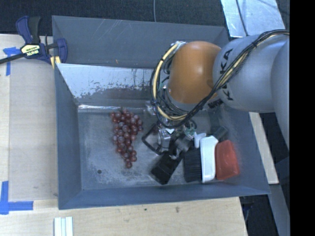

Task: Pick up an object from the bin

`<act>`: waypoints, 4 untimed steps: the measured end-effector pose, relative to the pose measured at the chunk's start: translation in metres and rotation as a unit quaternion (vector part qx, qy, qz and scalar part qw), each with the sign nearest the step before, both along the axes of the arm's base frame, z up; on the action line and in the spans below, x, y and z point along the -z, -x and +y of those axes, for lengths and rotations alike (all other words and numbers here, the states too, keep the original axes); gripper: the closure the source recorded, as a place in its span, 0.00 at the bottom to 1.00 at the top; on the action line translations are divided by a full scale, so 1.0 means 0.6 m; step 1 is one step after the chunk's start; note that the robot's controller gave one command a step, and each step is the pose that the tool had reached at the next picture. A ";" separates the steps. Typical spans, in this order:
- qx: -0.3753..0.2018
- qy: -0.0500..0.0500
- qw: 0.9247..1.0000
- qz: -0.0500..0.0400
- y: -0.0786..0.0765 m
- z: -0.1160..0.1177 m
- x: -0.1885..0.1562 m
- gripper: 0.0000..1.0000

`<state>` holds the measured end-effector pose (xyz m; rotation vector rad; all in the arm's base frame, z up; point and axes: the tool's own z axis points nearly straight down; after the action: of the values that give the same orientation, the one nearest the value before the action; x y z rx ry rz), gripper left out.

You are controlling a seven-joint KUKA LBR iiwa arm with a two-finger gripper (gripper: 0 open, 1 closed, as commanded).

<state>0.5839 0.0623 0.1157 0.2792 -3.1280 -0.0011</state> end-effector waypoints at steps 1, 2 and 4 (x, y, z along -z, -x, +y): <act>-0.081 0.000 0.997 -0.004 -0.003 0.007 -0.014 0.00; -0.216 -0.001 0.976 -0.015 0.051 -0.003 0.047 0.00; -0.214 -0.001 0.977 -0.002 0.042 0.000 0.020 1.00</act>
Offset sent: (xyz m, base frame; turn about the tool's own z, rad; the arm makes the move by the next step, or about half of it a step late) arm -0.0473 -0.0066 -0.0457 -0.4522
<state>0.5585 0.0624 0.1035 0.9422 -3.0003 -0.0020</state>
